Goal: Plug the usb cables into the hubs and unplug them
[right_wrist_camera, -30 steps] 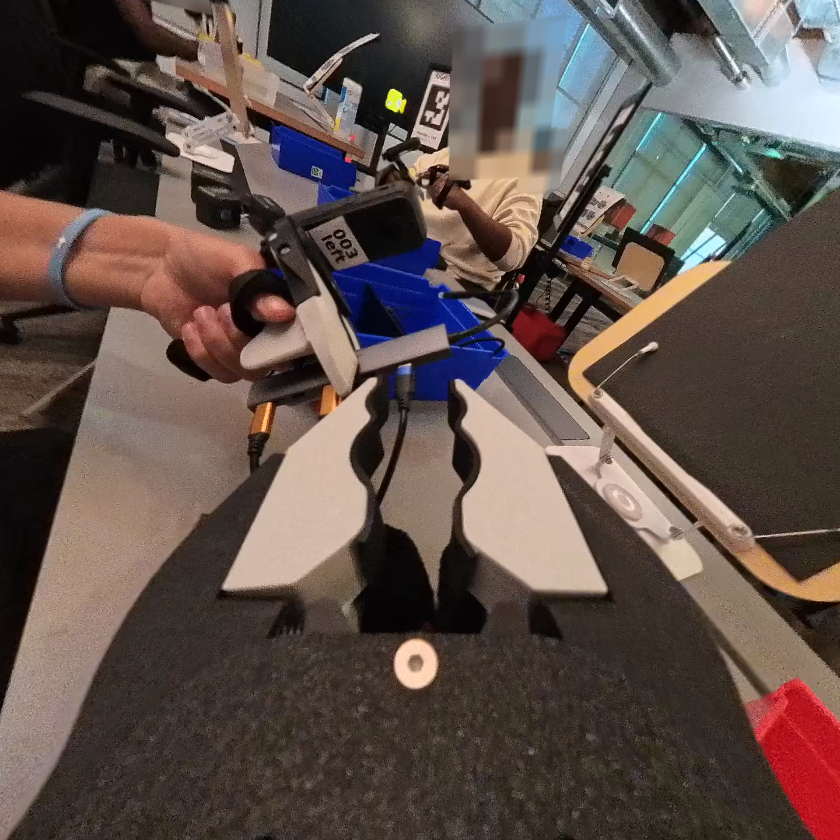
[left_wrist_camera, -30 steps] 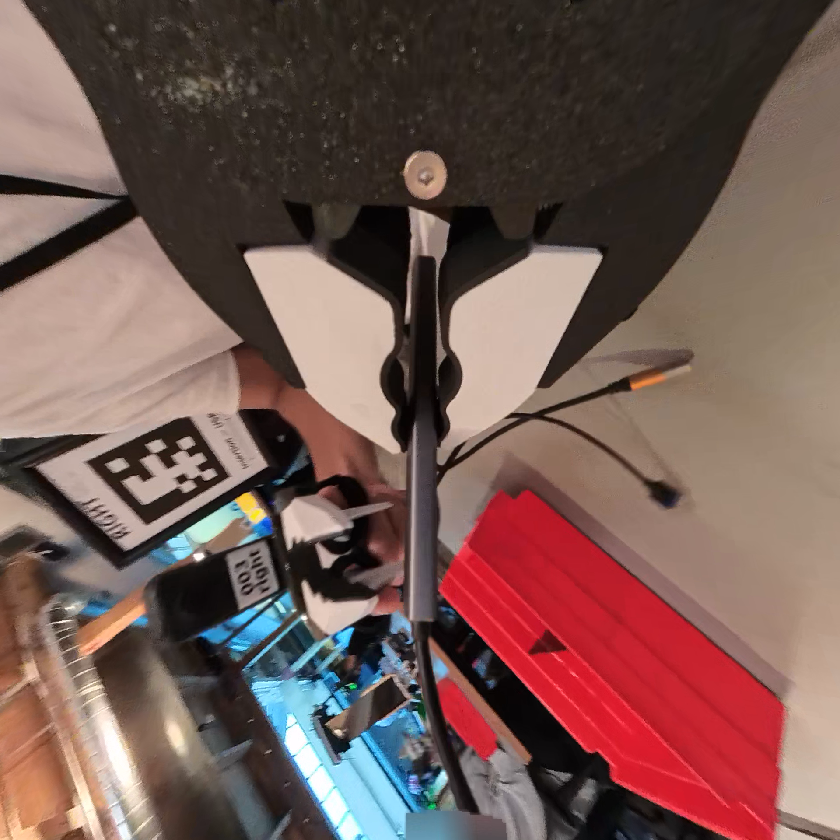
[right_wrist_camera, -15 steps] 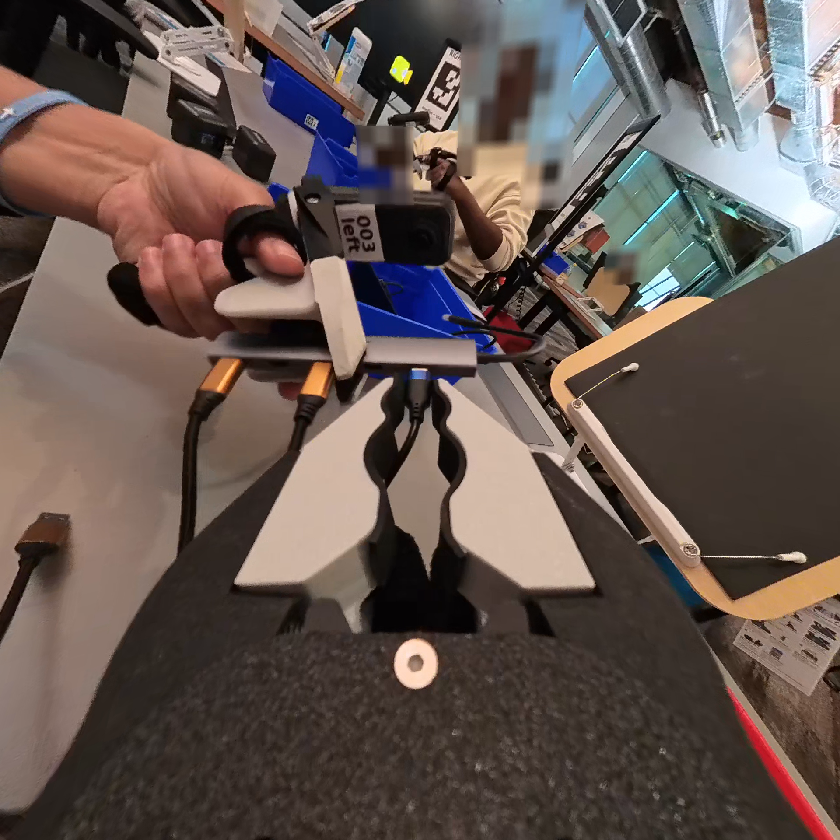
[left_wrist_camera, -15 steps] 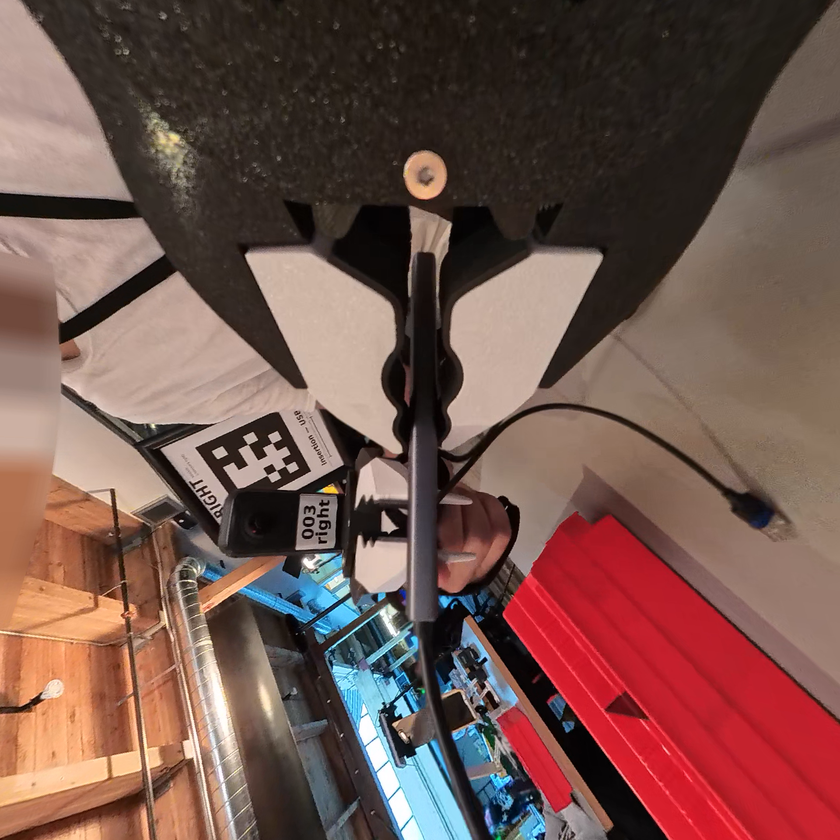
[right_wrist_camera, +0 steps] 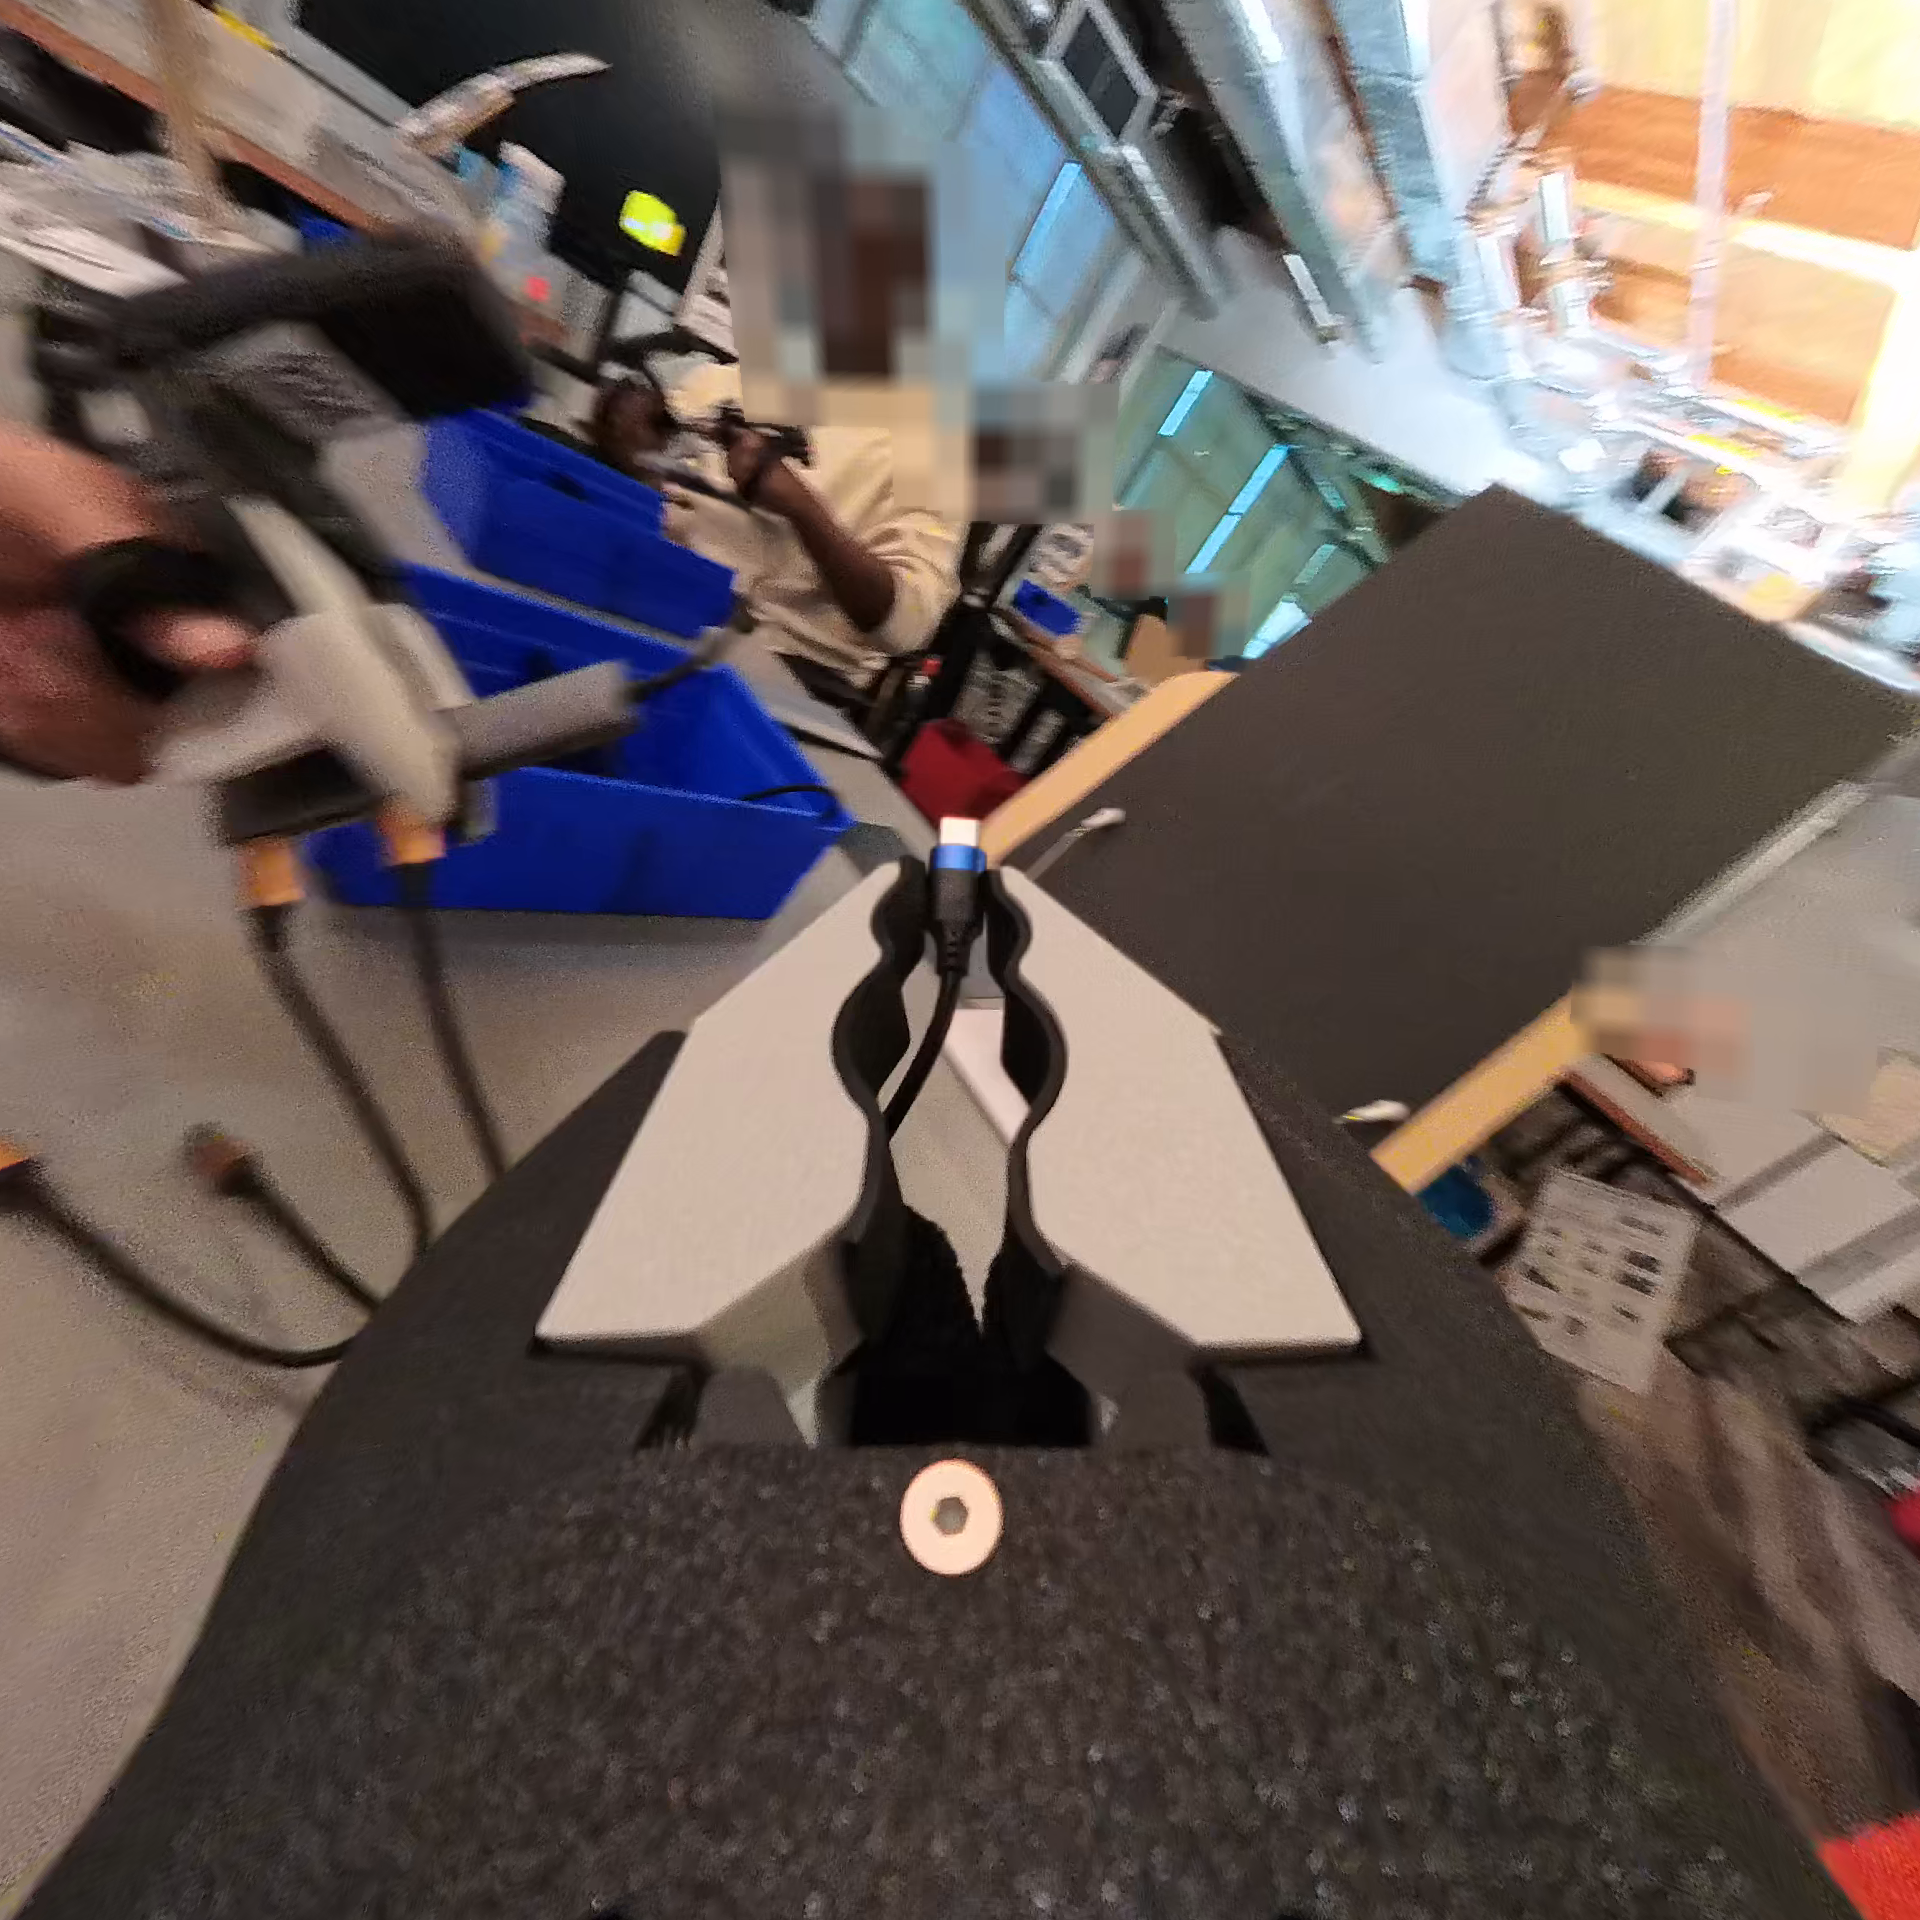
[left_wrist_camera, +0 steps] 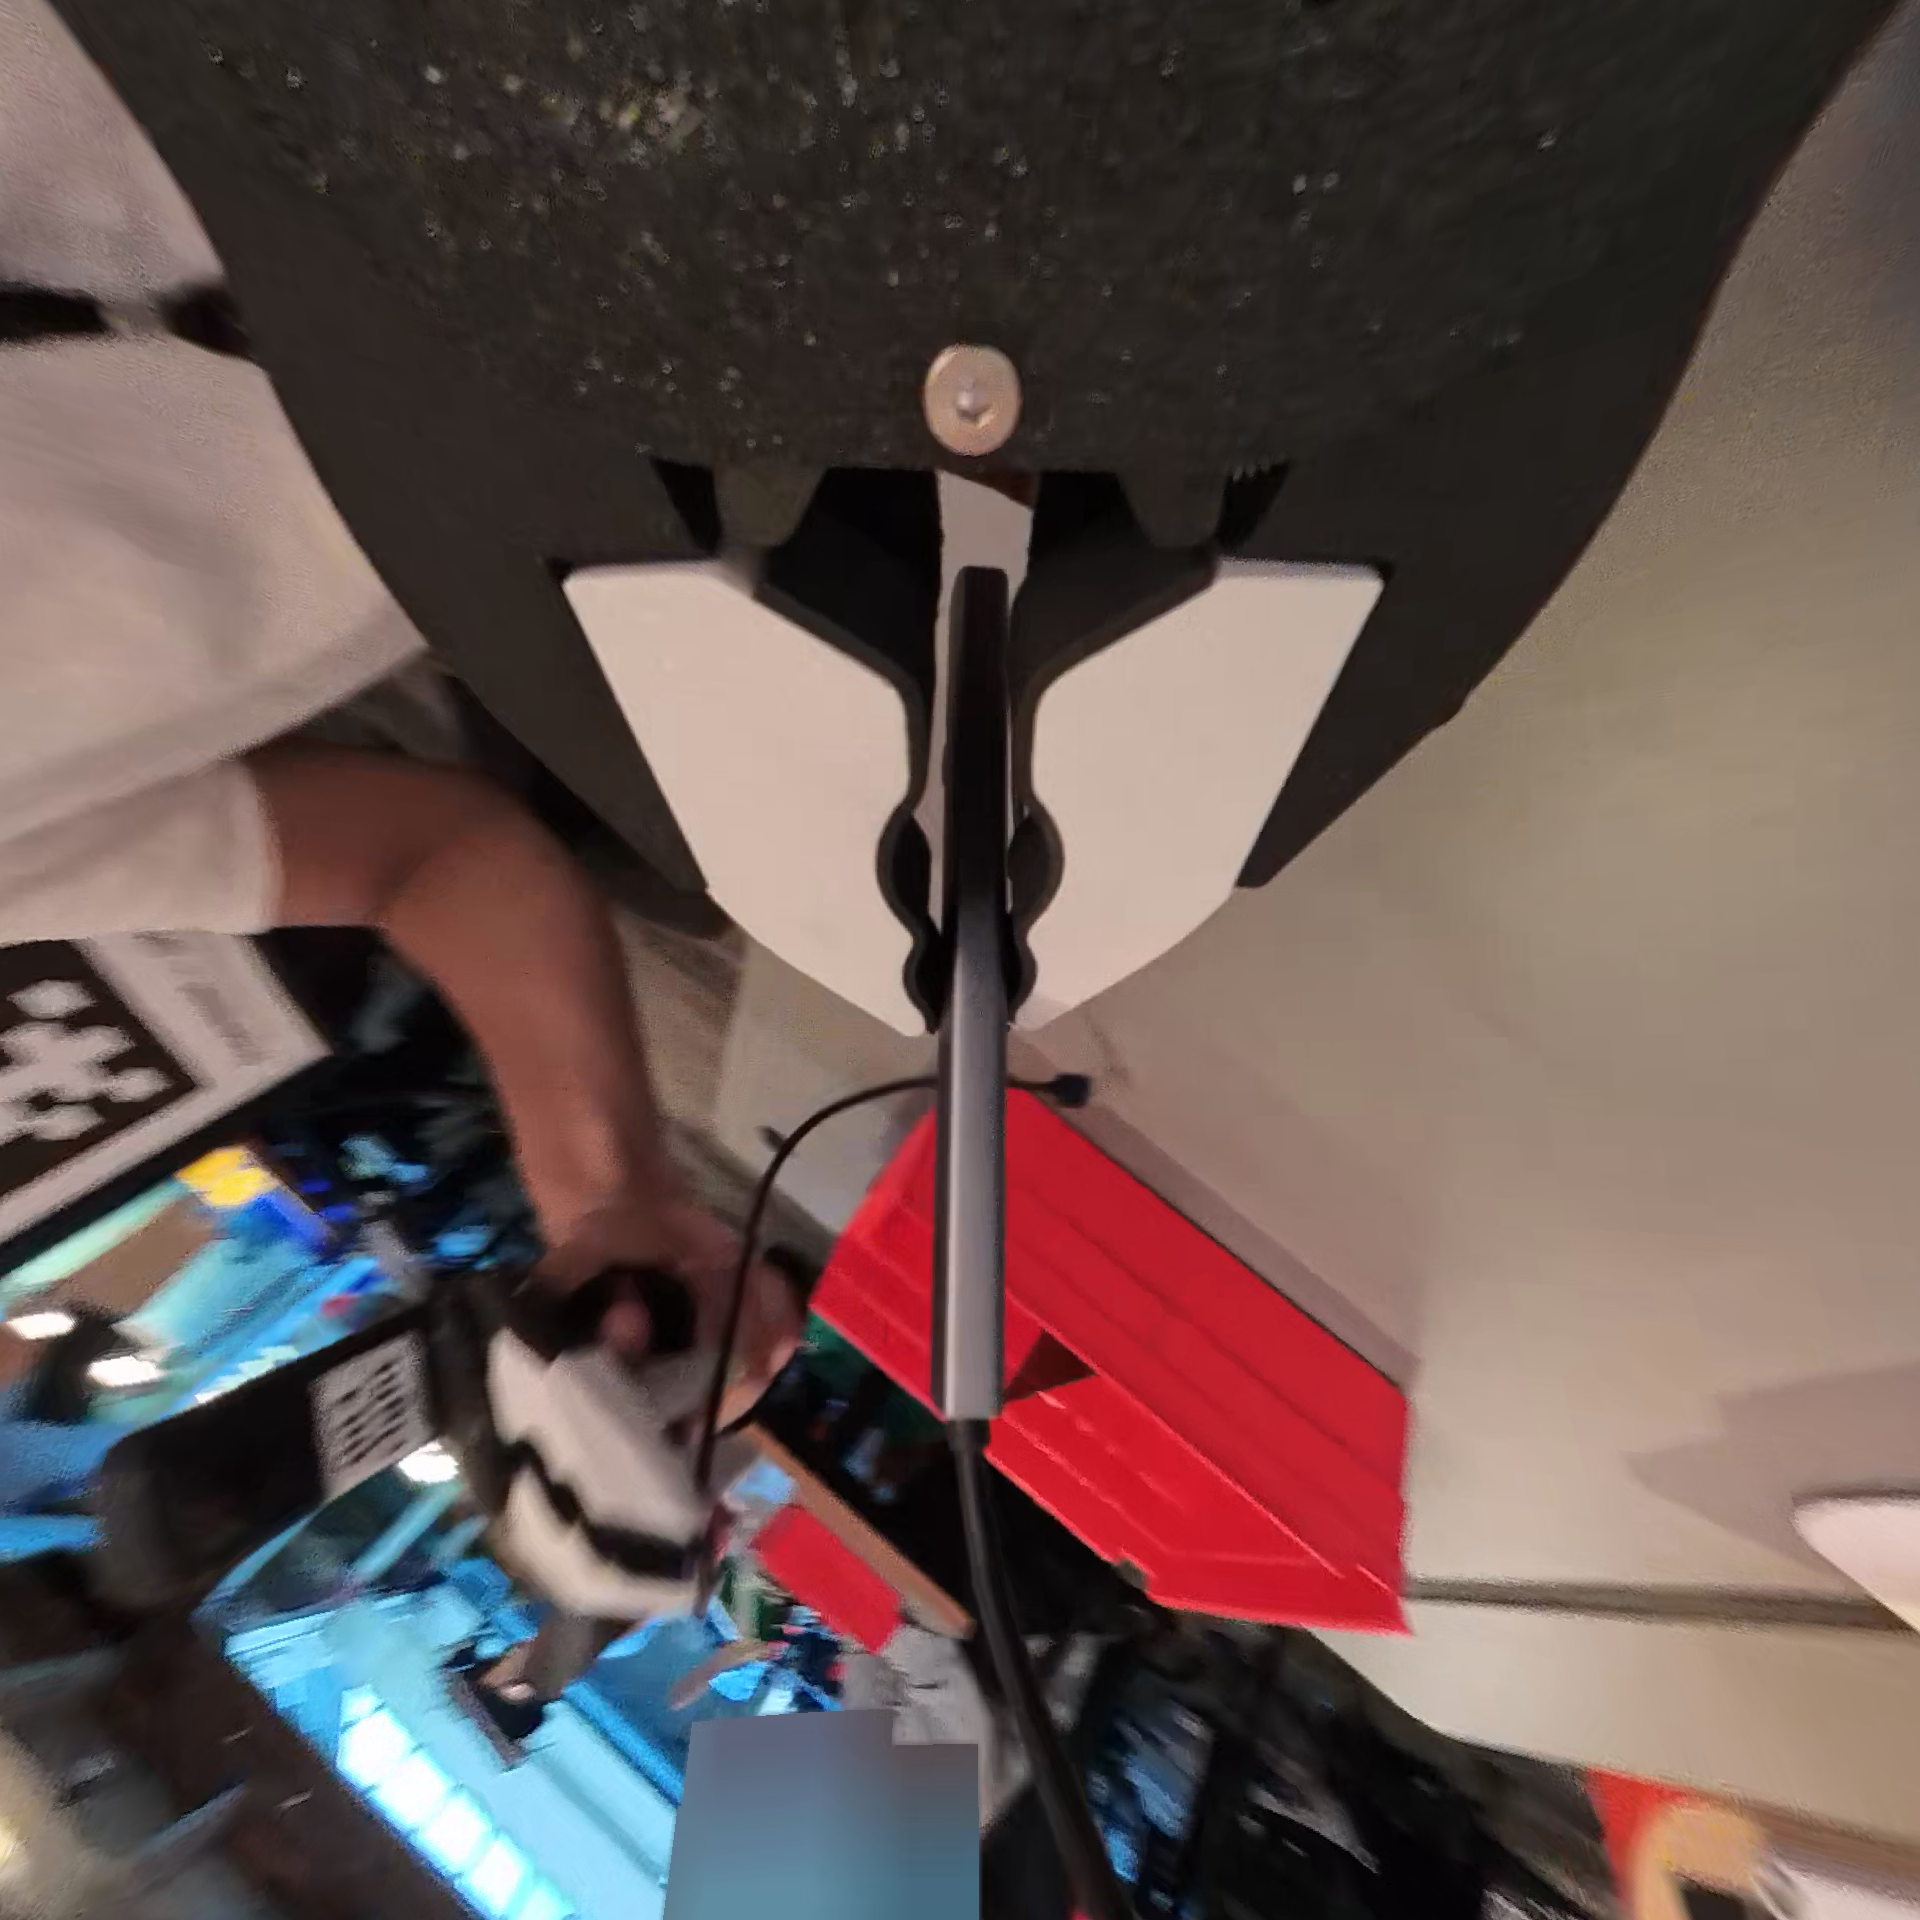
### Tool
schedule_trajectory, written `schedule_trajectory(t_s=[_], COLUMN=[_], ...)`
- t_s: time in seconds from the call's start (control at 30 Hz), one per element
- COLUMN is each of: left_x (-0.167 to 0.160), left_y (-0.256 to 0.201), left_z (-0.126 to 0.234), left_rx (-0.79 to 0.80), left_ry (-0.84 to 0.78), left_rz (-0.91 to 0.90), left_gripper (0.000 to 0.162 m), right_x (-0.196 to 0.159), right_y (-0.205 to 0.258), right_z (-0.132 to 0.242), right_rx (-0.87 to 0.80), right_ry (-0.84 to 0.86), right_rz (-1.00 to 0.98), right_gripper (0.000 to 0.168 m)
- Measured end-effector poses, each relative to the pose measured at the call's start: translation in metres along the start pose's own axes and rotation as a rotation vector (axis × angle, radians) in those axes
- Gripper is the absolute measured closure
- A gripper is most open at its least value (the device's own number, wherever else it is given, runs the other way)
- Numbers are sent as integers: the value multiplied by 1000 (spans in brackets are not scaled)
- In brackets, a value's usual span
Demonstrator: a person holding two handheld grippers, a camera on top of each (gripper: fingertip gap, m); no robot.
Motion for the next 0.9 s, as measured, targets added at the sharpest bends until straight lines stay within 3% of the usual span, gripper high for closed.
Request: schedule_trajectory(t_s=[0.2, 0.37, 0.6, 0.9], left_x=[-38, -54, -63, -65], left_y=[-18, -10, -12, -16], left_z=[2, 7, 11, 2], left_rx=[128, 156, 127, 103], left_ry=[-158, -174, -178, -166], left_rz=[-108, -151, -140, -126], left_gripper=[152, 152, 153, 153], right_x=[32, 14, -66, -236], right_y=[-136, -188, -160, -70], right_z=[10, 25, 72, 94], right_rx=[-294, -413, -573, -481], right_ry=[0, 120, 396, 762], right_rz=[-17, -10, -5, -378], right_gripper=[159, 159, 159, 159])
Point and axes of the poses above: each gripper's, where its closed fingertips meet, z back along the fingers, x out of its top, y = z × x across the jaws, the point moved 1 cm from there along z, back along the fingers, and after that the axes turned 1 degree about -z, right-handed, at the moved point
